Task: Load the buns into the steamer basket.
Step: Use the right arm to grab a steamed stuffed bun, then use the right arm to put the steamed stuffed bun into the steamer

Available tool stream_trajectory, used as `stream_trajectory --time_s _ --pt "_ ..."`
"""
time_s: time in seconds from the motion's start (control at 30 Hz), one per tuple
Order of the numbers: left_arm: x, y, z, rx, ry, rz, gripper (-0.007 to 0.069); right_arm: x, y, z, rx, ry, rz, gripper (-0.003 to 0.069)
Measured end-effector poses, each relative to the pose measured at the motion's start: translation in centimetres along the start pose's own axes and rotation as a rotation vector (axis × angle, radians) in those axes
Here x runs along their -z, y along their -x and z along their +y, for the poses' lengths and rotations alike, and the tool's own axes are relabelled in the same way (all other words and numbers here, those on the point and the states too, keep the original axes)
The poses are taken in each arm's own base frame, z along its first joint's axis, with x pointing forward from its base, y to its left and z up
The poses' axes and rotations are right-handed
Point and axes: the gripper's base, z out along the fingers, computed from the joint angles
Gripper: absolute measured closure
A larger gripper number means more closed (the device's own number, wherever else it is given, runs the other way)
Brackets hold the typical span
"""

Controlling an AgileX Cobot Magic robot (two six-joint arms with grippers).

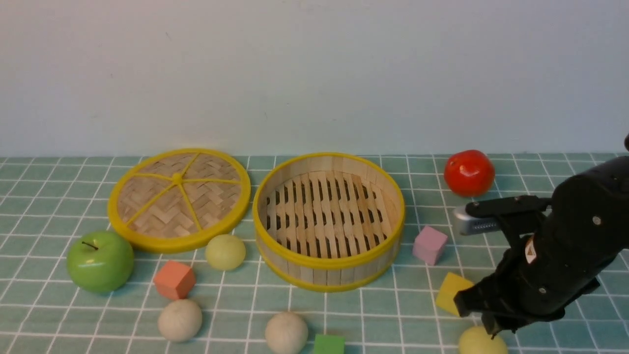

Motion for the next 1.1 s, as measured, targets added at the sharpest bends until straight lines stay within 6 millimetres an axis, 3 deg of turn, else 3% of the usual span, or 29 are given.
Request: stream_trajectory --time_s 0.57,0.7,0.8,0.87,1.0,1.1 --pt "0.0 0.0 0.0 -0.001 0.000 0.000 0.0386 -3.4 0.3 0.2 -0.027 -0.008 0.072 0.0424" --pt "0.0 0.0 0.0 0.000 0.000 0.000 0.0386 -3.7 0.3 0.2 -0.032 -0.003 0.080 0.0505" --pt "0.0 0.0 0.0 0.000 0.000 0.000 0.0386 -3.7 0.3 0.3 -0.037 0.000 0.084 0.0622" --pt "0.0 0.0 0.0 0.000 0.000 0.000 0.0386 -3.6 0.2 0.3 -0.038 0.000 0.092 0.0659" --pt "0.0 0.0 0.0 0.000 0.000 0.000 0.0386 -2.9 0.4 0.4 -0.034 -0.003 0.111 0.0663" --pt "0.0 0.0 0.0 0.000 0.000 0.000 0.0386 -1.1 1.0 0.6 -0.031 0.008 0.090 0.0663"
